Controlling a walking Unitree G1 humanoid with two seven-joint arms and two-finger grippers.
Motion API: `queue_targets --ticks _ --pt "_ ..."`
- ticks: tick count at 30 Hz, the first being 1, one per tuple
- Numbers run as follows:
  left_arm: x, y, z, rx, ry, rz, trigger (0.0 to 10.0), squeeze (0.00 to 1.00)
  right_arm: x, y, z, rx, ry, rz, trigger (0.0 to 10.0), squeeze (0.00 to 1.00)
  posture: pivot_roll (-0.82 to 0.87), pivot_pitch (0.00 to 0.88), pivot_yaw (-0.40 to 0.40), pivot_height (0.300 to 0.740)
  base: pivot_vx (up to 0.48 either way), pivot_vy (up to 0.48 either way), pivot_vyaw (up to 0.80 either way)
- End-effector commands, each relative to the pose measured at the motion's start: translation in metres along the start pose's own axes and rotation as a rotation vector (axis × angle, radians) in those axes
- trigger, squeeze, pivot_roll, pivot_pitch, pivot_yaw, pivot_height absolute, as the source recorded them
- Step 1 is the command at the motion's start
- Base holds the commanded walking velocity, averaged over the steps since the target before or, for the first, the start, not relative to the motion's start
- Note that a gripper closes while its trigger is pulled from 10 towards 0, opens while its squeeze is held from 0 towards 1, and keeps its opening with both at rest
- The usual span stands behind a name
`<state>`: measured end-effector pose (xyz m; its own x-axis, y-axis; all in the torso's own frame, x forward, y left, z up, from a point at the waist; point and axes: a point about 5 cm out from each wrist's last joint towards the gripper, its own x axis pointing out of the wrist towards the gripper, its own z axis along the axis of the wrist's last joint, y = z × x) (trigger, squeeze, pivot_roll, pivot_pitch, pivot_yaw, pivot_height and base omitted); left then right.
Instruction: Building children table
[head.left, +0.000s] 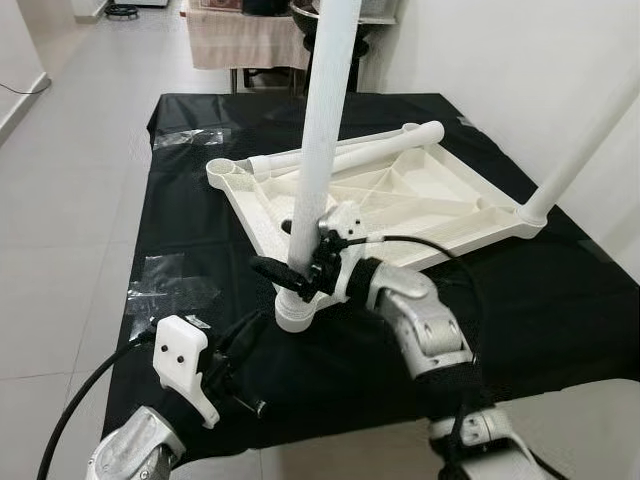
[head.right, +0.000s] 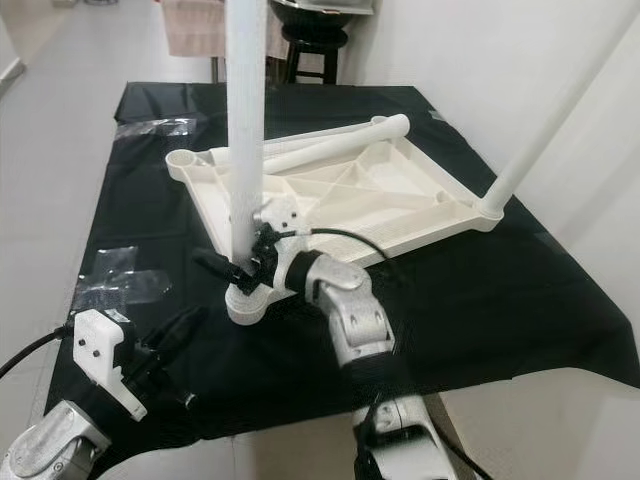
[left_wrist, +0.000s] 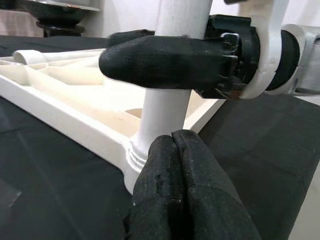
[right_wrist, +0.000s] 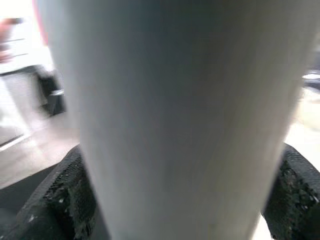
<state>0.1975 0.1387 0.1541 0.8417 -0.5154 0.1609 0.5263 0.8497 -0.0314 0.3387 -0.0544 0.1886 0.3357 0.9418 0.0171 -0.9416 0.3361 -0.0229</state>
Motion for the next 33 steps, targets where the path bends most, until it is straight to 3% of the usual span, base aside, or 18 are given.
queue_targets --ticks 1,8,9,10,11,21,23,24,25,26,27,28,29,30,31,32,33 --pt "-0.001 -0.002 -0.004 -0.016 0.023 -0.003 10.0 0.00 0.005 0.004 -0.003 0.001 0.011 0.093 10.0 0.00 0.14 0.103 -0.114 0.740 0.000 0.000 0.00" --pt "-0.003 -0.003 -0.004 -0.021 0.027 -0.003 10.0 0.00 0.013 -0.006 -0.002 0.082 0.031 0.229 10.0 0.00 0.15 0.113 -0.116 0.740 0.000 0.000 0.00" --pt "-0.003 -0.003 -0.004 -0.021 0.027 -0.002 10.0 0.00 0.012 -0.006 -0.002 0.101 0.033 0.268 6.9 0.00 0.15 0.113 -0.116 0.740 0.000 0.000 0.00" --pt "-0.004 -0.003 -0.004 -0.022 0.028 -0.001 10.0 0.00 0.011 -0.006 -0.003 0.110 0.038 0.286 2.4 0.00 0.16 0.116 -0.116 0.740 0.000 0.000 0.00" --pt "-0.004 -0.003 -0.004 -0.022 0.028 0.000 10.0 0.00 0.010 -0.008 -0.004 0.115 0.043 0.293 0.0 0.00 0.15 0.116 -0.115 0.740 0.000 0.000 0.00" --pt "-0.004 -0.004 -0.003 -0.025 0.028 -0.001 10.0 0.00 -0.007 -0.017 -0.012 0.048 0.043 0.151 0.0 0.00 0.14 0.124 -0.110 0.740 0.000 0.000 0.00" --pt "-0.005 -0.004 -0.002 -0.025 0.026 -0.001 10.0 0.00 -0.024 -0.021 -0.015 0.002 0.062 0.012 0.0 0.00 0.13 0.134 -0.114 0.740 0.000 0.000 0.00" --pt "-0.005 -0.004 -0.002 -0.025 0.026 -0.001 10.0 0.00 -0.024 -0.021 -0.015 0.002 0.062 0.012 0.0 0.00 0.13 0.134 -0.114 0.740 0.000 0.000 0.00" --pt "-0.006 -0.004 -0.001 -0.025 0.025 -0.001 10.0 0.00 -0.031 -0.022 -0.017 -0.013 0.072 -0.153 0.0 0.00 0.12 0.138 -0.119 0.740 0.000 0.000 0.00" --pt "-0.006 -0.004 -0.001 -0.025 0.025 -0.001 10.0 0.00 -0.031 -0.022 -0.017 -0.013 0.072 -0.153 0.0 0.00 0.12 0.138 -0.119 0.740 0.000 0.000 0.00" --pt "-0.007 -0.004 0.000 -0.024 0.025 -0.001 10.0 0.00 -0.034 -0.023 -0.020 -0.012 0.066 -0.351 0.0 0.00 0.12 0.141 -0.119 0.740 0.000 0.000 0.00" --pt "-0.007 -0.004 0.000 -0.024 0.025 -0.001 10.0 0.00 -0.034 -0.023 -0.020 -0.012 0.066 -0.351 0.0 0.00 0.12 0.141 -0.119 0.740 0.000 0.000 0.00" --pt "-0.007 -0.003 0.000 -0.024 0.024 0.000 10.0 0.00 -0.041 -0.019 -0.026 0.031 0.050 -0.661 0.0 0.00 0.10 0.143 -0.117 0.740 0.000 0.000 0.00" --pt "-0.007 -0.002 0.000 -0.024 0.023 0.001 10.0 0.00 -0.040 0.003 -0.040 0.043 0.054 -0.765 0.0 0.00 0.10 0.148 -0.105 0.740 0.000 0.000 0.00" --pt "-0.007 -0.002 0.001 -0.025 0.022 0.002 10.0 0.00 -0.040 0.020 -0.046 0.051 0.051 -0.805 0.0 0.00 0.10 0.147 -0.102 0.740 0.000 0.000 0.00" --pt "-0.007 -0.002 0.001 -0.025 0.022 0.002 10.0 0.00 -0.040 0.020 -0.046 0.051 0.051 -0.805 0.0 0.00 0.10 0.147 -0.102 0.740 0.000 0.000 0.00" --pt "-0.006 -0.001 0.000 -0.024 0.023 0.002 10.0 0.00 -0.033 0.032 -0.052 0.046 0.071 -0.743 0.0 0.00 0.09 0.134 -0.092 0.740 0.000 0.000 0.00"
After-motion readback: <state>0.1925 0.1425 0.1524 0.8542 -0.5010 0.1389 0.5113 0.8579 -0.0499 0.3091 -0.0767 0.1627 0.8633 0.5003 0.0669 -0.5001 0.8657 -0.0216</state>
